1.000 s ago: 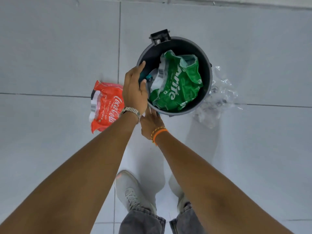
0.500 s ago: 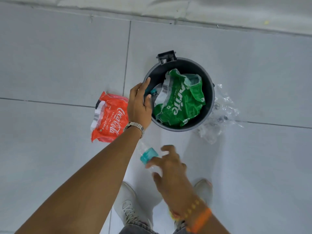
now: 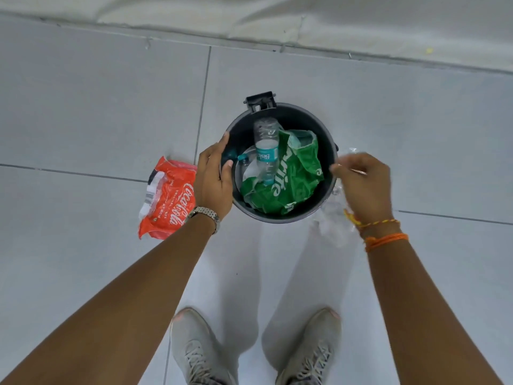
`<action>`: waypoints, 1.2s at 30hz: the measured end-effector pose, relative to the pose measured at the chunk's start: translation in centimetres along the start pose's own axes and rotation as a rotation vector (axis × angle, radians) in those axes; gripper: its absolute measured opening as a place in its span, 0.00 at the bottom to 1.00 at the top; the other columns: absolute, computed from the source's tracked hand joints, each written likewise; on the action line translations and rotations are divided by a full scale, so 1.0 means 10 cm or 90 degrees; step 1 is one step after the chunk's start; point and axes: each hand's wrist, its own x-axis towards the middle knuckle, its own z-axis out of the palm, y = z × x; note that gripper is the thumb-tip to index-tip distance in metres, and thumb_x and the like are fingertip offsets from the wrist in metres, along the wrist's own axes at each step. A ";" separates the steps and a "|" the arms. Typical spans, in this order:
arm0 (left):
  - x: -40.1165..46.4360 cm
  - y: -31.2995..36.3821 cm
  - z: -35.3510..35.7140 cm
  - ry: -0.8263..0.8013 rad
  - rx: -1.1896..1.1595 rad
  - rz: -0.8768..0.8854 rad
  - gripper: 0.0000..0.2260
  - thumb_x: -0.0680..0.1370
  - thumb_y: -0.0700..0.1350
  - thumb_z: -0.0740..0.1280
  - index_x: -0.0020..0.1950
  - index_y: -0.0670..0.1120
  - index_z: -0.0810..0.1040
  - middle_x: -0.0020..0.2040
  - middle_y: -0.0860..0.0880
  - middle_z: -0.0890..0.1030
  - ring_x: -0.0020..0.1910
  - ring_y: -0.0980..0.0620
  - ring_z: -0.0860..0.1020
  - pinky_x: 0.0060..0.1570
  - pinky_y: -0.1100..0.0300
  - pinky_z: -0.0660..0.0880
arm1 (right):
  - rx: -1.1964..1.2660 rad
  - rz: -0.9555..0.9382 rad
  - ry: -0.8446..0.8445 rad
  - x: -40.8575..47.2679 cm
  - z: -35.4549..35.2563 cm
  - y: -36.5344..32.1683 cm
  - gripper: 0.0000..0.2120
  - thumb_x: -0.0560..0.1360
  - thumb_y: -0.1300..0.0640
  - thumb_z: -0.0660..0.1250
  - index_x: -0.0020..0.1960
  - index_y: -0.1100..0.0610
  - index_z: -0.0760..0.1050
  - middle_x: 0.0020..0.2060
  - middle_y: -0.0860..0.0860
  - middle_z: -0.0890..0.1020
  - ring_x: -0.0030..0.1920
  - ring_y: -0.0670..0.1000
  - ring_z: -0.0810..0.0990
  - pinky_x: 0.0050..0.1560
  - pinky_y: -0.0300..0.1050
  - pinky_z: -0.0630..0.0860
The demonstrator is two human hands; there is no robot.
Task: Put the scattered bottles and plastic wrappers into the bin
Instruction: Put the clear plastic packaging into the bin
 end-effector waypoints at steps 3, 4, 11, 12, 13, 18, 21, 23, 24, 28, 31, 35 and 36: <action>0.00 -0.02 0.04 0.013 -0.021 0.002 0.22 0.84 0.41 0.59 0.79 0.52 0.65 0.69 0.44 0.73 0.67 0.51 0.73 0.56 0.86 0.62 | -0.109 0.164 0.105 0.32 -0.09 0.79 0.14 0.66 0.57 0.75 0.51 0.56 0.80 0.46 0.52 0.81 0.52 0.57 0.82 0.61 0.57 0.79; 0.00 -0.03 0.05 0.017 -0.031 -0.001 0.22 0.84 0.41 0.59 0.78 0.52 0.66 0.69 0.44 0.73 0.67 0.51 0.73 0.57 0.86 0.61 | -0.182 0.217 0.070 0.38 -0.06 1.03 0.24 0.65 0.56 0.78 0.59 0.56 0.76 0.55 0.56 0.78 0.59 0.62 0.80 0.64 0.58 0.77; 0.01 -0.13 0.07 0.023 -0.056 0.021 0.22 0.84 0.41 0.59 0.78 0.52 0.66 0.68 0.45 0.74 0.68 0.53 0.72 0.65 0.74 0.65 | -0.777 0.018 -0.183 0.58 0.33 1.75 0.65 0.57 0.43 0.84 0.79 0.51 0.44 0.69 0.61 0.71 0.64 0.64 0.77 0.64 0.61 0.69; 0.02 -0.14 0.06 0.018 -0.054 0.023 0.22 0.84 0.41 0.59 0.78 0.53 0.66 0.69 0.45 0.73 0.68 0.52 0.72 0.67 0.68 0.67 | -0.786 0.002 -0.151 0.59 0.35 1.77 0.62 0.59 0.42 0.82 0.79 0.53 0.45 0.63 0.59 0.77 0.59 0.61 0.81 0.63 0.60 0.69; 0.02 -0.16 0.06 0.013 -0.051 0.028 0.22 0.84 0.42 0.59 0.78 0.53 0.66 0.69 0.45 0.73 0.69 0.51 0.72 0.67 0.64 0.68 | -0.780 0.012 -0.132 0.57 0.34 1.76 0.58 0.63 0.42 0.80 0.78 0.54 0.47 0.58 0.58 0.81 0.55 0.60 0.83 0.64 0.59 0.68; 0.01 -0.12 0.06 0.006 -0.023 0.029 0.21 0.83 0.40 0.60 0.76 0.53 0.69 0.68 0.46 0.74 0.66 0.52 0.73 0.60 0.73 0.67 | -0.388 0.146 0.113 0.22 -0.14 0.90 0.34 0.70 0.41 0.74 0.70 0.52 0.66 0.60 0.62 0.80 0.62 0.64 0.78 0.63 0.58 0.71; 0.02 -0.10 0.06 -0.002 -0.018 0.022 0.22 0.83 0.39 0.60 0.76 0.53 0.69 0.67 0.47 0.75 0.65 0.53 0.74 0.58 0.75 0.67 | -0.173 -0.054 0.245 -0.36 -0.34 -0.03 0.35 0.72 0.43 0.74 0.69 0.61 0.66 0.61 0.65 0.74 0.62 0.64 0.72 0.59 0.48 0.68; 0.01 -0.07 0.06 -0.008 -0.019 0.012 0.21 0.84 0.40 0.59 0.76 0.54 0.69 0.66 0.47 0.75 0.62 0.55 0.74 0.57 0.68 0.71 | -0.216 -0.234 0.225 -0.66 -0.19 -0.41 0.33 0.74 0.47 0.72 0.68 0.69 0.66 0.61 0.67 0.72 0.62 0.64 0.70 0.62 0.48 0.64; 0.00 -0.06 0.05 -0.010 -0.018 0.013 0.21 0.84 0.40 0.59 0.76 0.54 0.69 0.66 0.47 0.75 0.62 0.56 0.73 0.57 0.66 0.71 | -0.267 -0.284 0.165 -0.71 -0.02 -0.48 0.30 0.74 0.50 0.71 0.65 0.70 0.68 0.61 0.67 0.72 0.62 0.64 0.69 0.62 0.50 0.62; 0.04 -0.08 0.04 -0.007 -0.018 0.022 0.20 0.84 0.39 0.59 0.75 0.52 0.70 0.66 0.46 0.75 0.61 0.59 0.72 0.55 0.78 0.65 | -0.527 -0.131 -0.114 -0.28 0.93 -0.32 0.28 0.72 0.56 0.68 0.68 0.66 0.66 0.67 0.61 0.67 0.64 0.63 0.72 0.60 0.54 0.74; 0.04 -0.09 0.05 -0.015 -0.012 0.030 0.20 0.84 0.38 0.58 0.75 0.51 0.71 0.66 0.45 0.75 0.57 0.62 0.70 0.53 0.84 0.62 | -0.742 -0.052 -0.255 0.14 1.37 0.15 0.30 0.77 0.55 0.63 0.75 0.69 0.61 0.74 0.65 0.62 0.73 0.67 0.63 0.69 0.57 0.71; 0.00 -0.05 0.02 -0.022 -0.023 0.011 0.19 0.84 0.40 0.58 0.75 0.51 0.71 0.65 0.45 0.75 0.55 0.62 0.71 0.53 0.76 0.67 | -0.844 -0.044 -0.372 0.46 1.52 0.39 0.33 0.78 0.49 0.62 0.77 0.65 0.60 0.76 0.66 0.61 0.77 0.66 0.58 0.76 0.60 0.61; 0.01 -0.05 0.01 -0.022 -0.017 0.012 0.19 0.84 0.41 0.58 0.75 0.51 0.72 0.65 0.45 0.74 0.55 0.61 0.71 0.55 0.72 0.69 | -0.814 -0.037 -0.384 0.47 1.51 0.35 0.33 0.77 0.48 0.62 0.76 0.65 0.62 0.75 0.65 0.64 0.76 0.65 0.61 0.75 0.58 0.61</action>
